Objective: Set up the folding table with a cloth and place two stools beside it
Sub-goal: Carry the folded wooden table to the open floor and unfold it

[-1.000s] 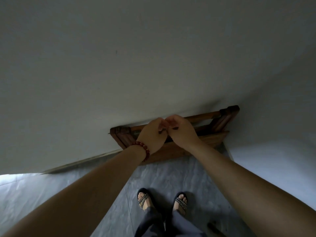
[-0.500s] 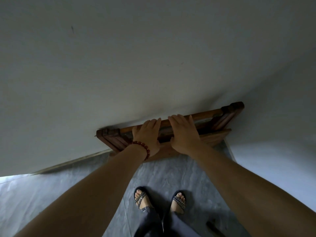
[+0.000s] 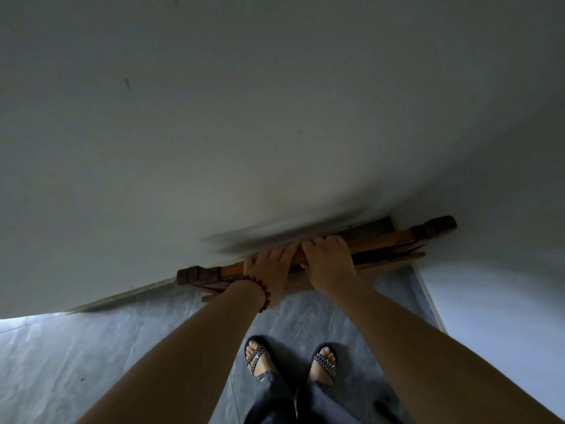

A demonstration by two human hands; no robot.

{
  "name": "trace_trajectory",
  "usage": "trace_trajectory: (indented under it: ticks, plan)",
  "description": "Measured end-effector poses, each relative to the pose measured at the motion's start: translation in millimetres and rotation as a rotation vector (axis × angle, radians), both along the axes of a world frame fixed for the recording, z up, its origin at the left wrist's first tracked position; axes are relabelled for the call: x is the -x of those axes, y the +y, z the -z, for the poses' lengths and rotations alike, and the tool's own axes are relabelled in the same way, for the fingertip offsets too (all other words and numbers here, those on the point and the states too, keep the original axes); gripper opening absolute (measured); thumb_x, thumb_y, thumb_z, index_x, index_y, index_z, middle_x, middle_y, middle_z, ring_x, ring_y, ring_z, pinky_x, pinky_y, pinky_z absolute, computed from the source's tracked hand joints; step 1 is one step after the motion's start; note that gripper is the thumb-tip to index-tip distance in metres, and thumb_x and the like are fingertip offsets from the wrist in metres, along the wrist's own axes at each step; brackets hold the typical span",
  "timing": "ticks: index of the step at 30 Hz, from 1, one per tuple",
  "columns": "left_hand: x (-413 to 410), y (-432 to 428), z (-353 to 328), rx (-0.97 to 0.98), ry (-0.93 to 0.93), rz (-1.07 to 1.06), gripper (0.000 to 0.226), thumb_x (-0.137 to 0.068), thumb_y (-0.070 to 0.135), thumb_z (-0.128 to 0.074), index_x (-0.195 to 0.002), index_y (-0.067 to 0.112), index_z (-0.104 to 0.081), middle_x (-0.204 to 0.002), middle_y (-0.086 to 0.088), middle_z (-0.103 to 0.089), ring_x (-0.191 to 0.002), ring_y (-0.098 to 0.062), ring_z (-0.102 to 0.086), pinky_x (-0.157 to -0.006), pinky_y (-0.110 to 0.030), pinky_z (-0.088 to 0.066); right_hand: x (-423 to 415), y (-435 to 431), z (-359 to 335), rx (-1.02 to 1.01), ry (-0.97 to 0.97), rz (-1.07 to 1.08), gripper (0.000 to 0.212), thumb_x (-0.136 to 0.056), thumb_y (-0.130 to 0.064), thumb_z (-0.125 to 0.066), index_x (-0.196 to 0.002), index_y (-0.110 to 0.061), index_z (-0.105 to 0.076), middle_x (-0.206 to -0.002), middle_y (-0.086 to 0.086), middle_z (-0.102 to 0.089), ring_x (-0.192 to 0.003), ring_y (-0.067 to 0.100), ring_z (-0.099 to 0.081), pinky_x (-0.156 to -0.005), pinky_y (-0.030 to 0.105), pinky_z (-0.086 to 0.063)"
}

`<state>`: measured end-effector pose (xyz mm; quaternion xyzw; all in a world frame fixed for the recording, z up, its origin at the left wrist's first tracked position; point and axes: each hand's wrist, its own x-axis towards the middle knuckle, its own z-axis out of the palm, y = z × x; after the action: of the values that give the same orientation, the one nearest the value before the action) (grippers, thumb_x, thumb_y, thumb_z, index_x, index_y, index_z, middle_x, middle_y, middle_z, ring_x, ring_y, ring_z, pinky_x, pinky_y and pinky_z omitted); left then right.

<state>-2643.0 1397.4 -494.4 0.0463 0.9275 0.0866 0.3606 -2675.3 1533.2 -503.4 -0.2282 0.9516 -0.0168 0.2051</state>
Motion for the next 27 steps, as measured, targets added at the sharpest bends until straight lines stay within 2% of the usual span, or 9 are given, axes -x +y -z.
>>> trace_trajectory:
  ticks: [2,6,9,12,16,19,20,23,27]
  plan:
    - [-4,3,0,0.01,-0.006,-0.013,0.083,-0.086,0.029,-0.057,-0.147,0.033,-0.001,-0.147,0.002,-0.025,-0.132,-0.024,-0.028,-0.107,-0.045,-0.023,0,4,-1,0.016,-0.02,-0.022,0.034,-0.092,-0.04,-0.051,-0.118,-0.018,-0.051,-0.116,0.006,-0.06,-0.108,0.026,-0.054,-0.095,0.036,-0.036]
    - [-13,7,1,0.042,-0.041,0.012,0.089,-0.08,0.009,-0.057,-0.146,0.033,-0.003,-0.145,0.001,-0.022,-0.132,-0.025,-0.026,-0.105,-0.047,-0.025,6,5,-6,-0.03,-0.169,-0.022,0.035,-0.088,-0.052,-0.054,-0.101,-0.021,-0.062,-0.103,0.001,-0.065,-0.097,0.021,-0.06,-0.08,0.032,-0.047]
    - [-21,10,4,0.043,-0.019,0.018,0.092,-0.075,0.004,-0.057,-0.146,0.032,-0.005,-0.14,0.0,-0.026,-0.129,-0.025,-0.027,-0.103,-0.046,-0.026,4,4,-4,-0.058,-0.204,0.029,0.025,-0.086,-0.045,-0.058,-0.096,-0.023,-0.067,-0.096,0.0,-0.065,-0.093,0.021,-0.062,-0.075,0.031,-0.049]
    - [-26,10,6,0.028,0.011,0.011,0.09,-0.074,0.004,-0.057,-0.144,0.031,-0.009,-0.138,0.001,-0.028,-0.126,-0.024,-0.029,-0.101,-0.045,-0.026,-7,4,-3,-0.051,-0.123,0.05,0.015,-0.082,-0.034,-0.058,-0.089,-0.024,-0.066,-0.095,0.0,-0.063,-0.096,0.023,-0.058,-0.081,0.034,-0.04]
    - [-23,9,7,-0.006,0.028,-0.02,0.075,-0.081,0.009,-0.057,-0.142,0.029,-0.018,-0.136,0.001,-0.034,-0.124,-0.024,-0.036,-0.1,-0.046,-0.03,-7,16,-1,-0.058,-0.08,0.016,0.022,-0.082,-0.037,-0.058,-0.098,-0.022,-0.061,-0.107,0.004,-0.057,-0.106,0.026,-0.051,-0.089,0.036,-0.035]
    - [-13,3,5,-0.074,-0.032,-0.054,0.019,-0.093,0.028,-0.048,-0.111,0.024,-0.043,-0.107,-0.003,-0.055,-0.096,-0.022,-0.055,-0.087,-0.04,-0.047,1,31,-3,-0.136,-0.17,0.079,0.035,-0.083,-0.054,-0.057,-0.094,-0.022,-0.064,-0.099,0.002,-0.063,-0.093,0.023,-0.061,-0.077,0.03,-0.044]
    - [-10,2,6,-0.075,-0.079,-0.042,0.014,-0.094,0.037,-0.045,-0.1,0.024,-0.045,-0.098,-0.001,-0.057,-0.087,-0.019,-0.055,-0.083,-0.038,-0.049,1,34,-3,-0.169,-0.203,0.069,0.04,-0.082,-0.059,-0.056,-0.093,-0.021,-0.065,-0.096,0.001,-0.064,-0.088,0.022,-0.062,-0.073,0.029,-0.047]
    - [-12,3,10,-0.031,-0.152,0.05,0.03,-0.091,0.054,-0.042,-0.087,0.025,-0.045,-0.087,0.002,-0.054,-0.08,-0.017,-0.052,-0.082,-0.034,-0.049,-6,39,-1,-0.19,-0.239,-0.009,0.043,-0.086,-0.059,-0.052,-0.098,-0.02,-0.065,-0.098,0.003,-0.065,-0.088,0.023,-0.063,-0.072,0.029,-0.049]
    - [-21,5,9,-0.054,-0.119,0.069,0.03,-0.091,0.056,-0.041,-0.089,0.026,-0.044,-0.089,0.003,-0.054,-0.08,-0.014,-0.052,-0.076,-0.028,-0.045,-15,47,-2,-0.147,-0.219,-0.055,0.038,-0.089,-0.053,-0.05,-0.103,-0.021,-0.066,-0.104,0.005,-0.064,-0.094,0.024,-0.062,-0.07,0.029,-0.044]
